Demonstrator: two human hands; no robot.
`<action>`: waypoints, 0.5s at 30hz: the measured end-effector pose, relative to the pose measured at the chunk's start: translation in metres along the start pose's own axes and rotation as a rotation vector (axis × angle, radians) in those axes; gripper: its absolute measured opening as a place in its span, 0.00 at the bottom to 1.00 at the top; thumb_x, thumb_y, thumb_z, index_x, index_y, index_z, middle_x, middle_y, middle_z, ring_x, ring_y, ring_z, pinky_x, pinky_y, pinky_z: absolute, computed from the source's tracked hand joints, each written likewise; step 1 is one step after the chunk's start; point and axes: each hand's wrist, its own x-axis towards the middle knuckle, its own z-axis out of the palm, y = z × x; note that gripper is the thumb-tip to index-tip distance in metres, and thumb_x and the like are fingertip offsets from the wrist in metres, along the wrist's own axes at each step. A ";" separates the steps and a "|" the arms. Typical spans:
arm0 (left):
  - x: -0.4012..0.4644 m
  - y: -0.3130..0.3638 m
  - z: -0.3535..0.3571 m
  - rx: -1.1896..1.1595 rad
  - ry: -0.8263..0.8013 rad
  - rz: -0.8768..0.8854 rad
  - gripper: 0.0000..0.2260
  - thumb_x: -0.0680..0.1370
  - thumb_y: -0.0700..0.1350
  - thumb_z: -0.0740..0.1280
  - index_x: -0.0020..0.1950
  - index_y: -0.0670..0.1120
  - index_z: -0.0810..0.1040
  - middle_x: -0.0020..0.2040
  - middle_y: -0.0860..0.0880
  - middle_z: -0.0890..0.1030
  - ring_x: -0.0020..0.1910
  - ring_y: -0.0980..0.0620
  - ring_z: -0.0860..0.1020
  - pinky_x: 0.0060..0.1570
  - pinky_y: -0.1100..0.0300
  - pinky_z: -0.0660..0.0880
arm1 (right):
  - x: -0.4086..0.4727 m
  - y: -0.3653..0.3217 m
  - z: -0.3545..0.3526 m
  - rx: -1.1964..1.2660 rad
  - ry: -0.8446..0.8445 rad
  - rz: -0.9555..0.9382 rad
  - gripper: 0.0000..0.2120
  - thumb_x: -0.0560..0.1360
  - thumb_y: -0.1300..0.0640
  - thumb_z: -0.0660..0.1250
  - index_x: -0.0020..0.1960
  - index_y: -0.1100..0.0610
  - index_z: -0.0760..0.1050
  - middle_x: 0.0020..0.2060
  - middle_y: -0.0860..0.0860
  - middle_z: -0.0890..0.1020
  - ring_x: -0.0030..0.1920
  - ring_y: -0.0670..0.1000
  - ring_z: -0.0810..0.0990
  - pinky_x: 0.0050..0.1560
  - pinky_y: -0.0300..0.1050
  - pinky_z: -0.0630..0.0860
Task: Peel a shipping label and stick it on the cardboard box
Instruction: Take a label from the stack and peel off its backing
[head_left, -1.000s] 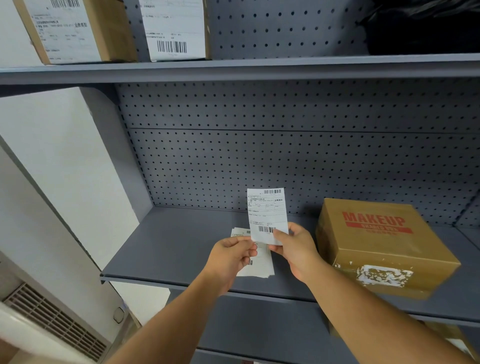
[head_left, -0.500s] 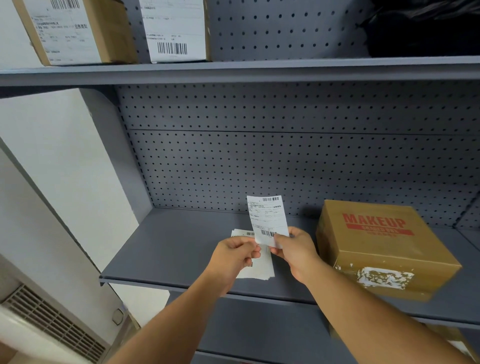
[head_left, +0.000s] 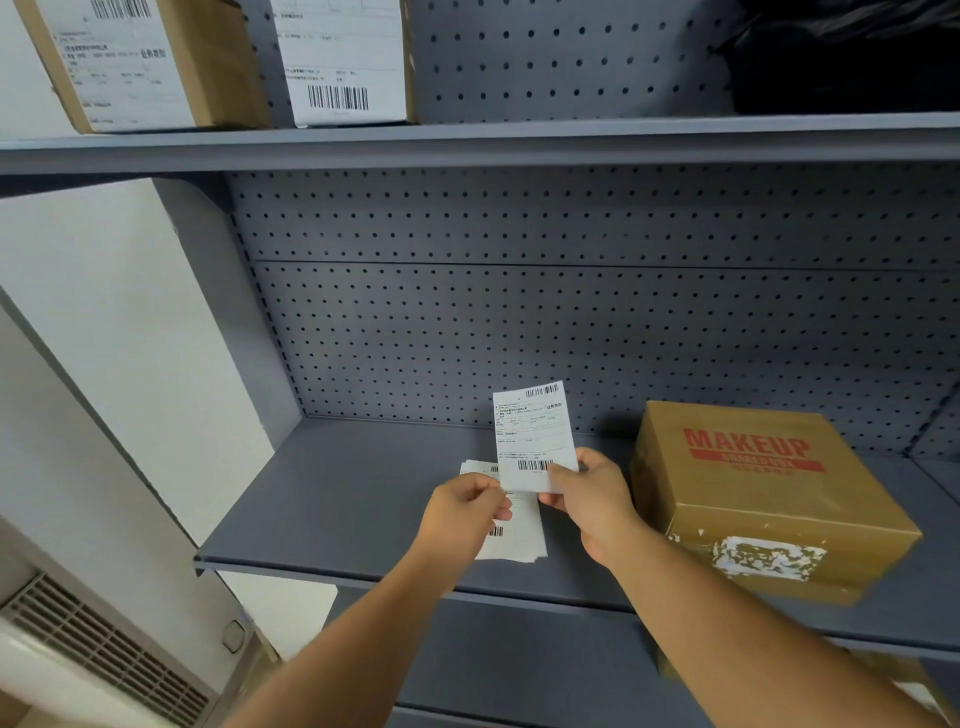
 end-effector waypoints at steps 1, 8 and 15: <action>-0.001 0.001 0.000 -0.038 -0.003 0.000 0.07 0.79 0.39 0.66 0.45 0.45 0.83 0.40 0.49 0.87 0.33 0.61 0.81 0.41 0.62 0.76 | 0.001 0.000 -0.001 -0.001 -0.001 0.004 0.07 0.80 0.63 0.69 0.54 0.52 0.79 0.55 0.50 0.86 0.51 0.52 0.86 0.41 0.41 0.84; -0.001 0.005 0.004 -0.125 -0.060 0.040 0.07 0.80 0.38 0.67 0.46 0.45 0.84 0.40 0.50 0.88 0.40 0.56 0.85 0.44 0.61 0.77 | 0.004 0.006 -0.002 -0.029 -0.034 0.051 0.07 0.80 0.65 0.67 0.54 0.56 0.79 0.55 0.53 0.85 0.49 0.56 0.86 0.44 0.46 0.86; -0.001 0.006 0.006 -0.117 -0.087 0.075 0.08 0.80 0.38 0.67 0.45 0.46 0.84 0.40 0.50 0.88 0.42 0.54 0.85 0.45 0.59 0.77 | 0.001 0.006 -0.005 -0.103 -0.087 0.084 0.07 0.80 0.64 0.67 0.58 0.59 0.80 0.51 0.55 0.86 0.42 0.53 0.86 0.41 0.43 0.85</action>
